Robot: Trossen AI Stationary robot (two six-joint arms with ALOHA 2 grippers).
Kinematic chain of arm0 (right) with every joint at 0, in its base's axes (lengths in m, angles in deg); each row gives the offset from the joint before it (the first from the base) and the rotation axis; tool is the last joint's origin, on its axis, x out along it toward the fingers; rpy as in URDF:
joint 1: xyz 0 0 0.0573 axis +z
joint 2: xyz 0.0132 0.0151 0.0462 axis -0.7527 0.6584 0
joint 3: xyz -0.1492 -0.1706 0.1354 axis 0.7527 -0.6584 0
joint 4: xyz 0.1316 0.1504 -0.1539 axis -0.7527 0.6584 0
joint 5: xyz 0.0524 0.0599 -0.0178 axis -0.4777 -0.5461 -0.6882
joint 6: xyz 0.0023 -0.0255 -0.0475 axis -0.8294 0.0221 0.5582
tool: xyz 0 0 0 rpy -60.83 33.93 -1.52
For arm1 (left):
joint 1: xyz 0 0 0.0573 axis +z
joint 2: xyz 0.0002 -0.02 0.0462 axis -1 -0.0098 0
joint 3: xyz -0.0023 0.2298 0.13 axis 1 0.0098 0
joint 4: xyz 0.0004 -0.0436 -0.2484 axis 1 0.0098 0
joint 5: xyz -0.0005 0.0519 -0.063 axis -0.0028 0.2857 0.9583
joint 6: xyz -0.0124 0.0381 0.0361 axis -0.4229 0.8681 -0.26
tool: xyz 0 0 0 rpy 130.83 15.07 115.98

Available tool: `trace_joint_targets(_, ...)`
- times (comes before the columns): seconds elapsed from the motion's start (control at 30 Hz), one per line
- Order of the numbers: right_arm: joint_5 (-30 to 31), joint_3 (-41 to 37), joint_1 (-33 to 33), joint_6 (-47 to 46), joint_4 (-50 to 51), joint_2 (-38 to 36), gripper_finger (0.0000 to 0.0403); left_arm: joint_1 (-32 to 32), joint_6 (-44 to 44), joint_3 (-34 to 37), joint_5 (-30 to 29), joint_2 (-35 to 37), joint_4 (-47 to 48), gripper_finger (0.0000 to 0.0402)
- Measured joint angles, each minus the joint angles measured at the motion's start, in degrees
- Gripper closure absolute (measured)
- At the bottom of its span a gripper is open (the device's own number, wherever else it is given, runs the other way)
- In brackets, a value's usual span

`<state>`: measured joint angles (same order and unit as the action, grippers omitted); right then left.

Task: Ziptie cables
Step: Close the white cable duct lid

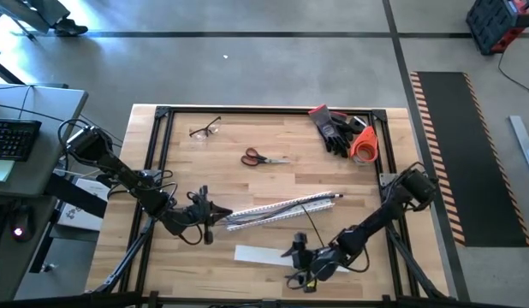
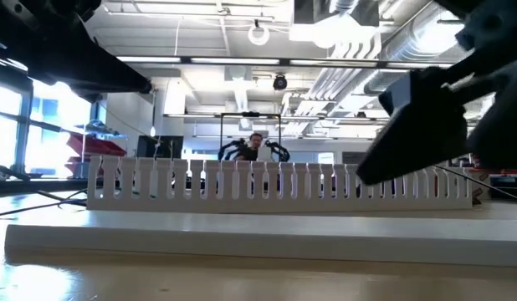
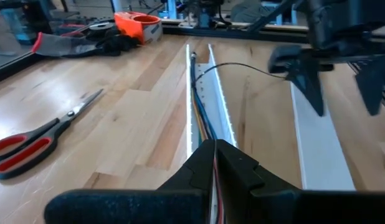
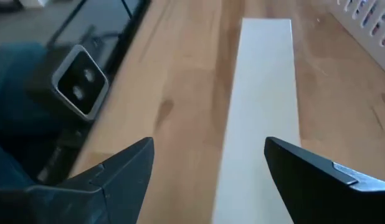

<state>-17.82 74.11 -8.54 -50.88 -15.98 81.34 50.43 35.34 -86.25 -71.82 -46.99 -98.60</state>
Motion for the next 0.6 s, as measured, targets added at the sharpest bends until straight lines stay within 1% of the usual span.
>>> trace_joint_targets(0.07, 0.14, 0.53, -0.01, -1.07, -0.14, 0.00, 0.0108, -0.02, -0.53, 0.00, -0.36, 0.00, -0.33, 0.0402)
trace_joint_targets(0.13, 1.96, 0.59, -0.03, -1.46, 0.95, 0.00, 0.0108, -0.02, -1.11, 0.00, -0.38, 0.00, -0.93, 0.0402)
trace_joint_targets(0.33, 7.62, 0.62, -0.01, 1.83, 0.29, 1.20, 0.0108, 0.00, -1.63, 0.00, -1.47, -0.02, -1.20, 0.0402)
trace_joint_targets(0.47, 7.72, 0.62, -0.49, 2.13, -0.95, 4.19, 0.0106, 0.00, -1.69, 0.00, -1.50, -0.02, -1.37, 0.0402)
trace_joint_targets(0.6, 9.44, 0.62, -0.95, 1.51, -0.78, 5.75, 0.0098, 0.04, -2.12, 0.00, -1.56, -0.02, -1.34, 0.0402)
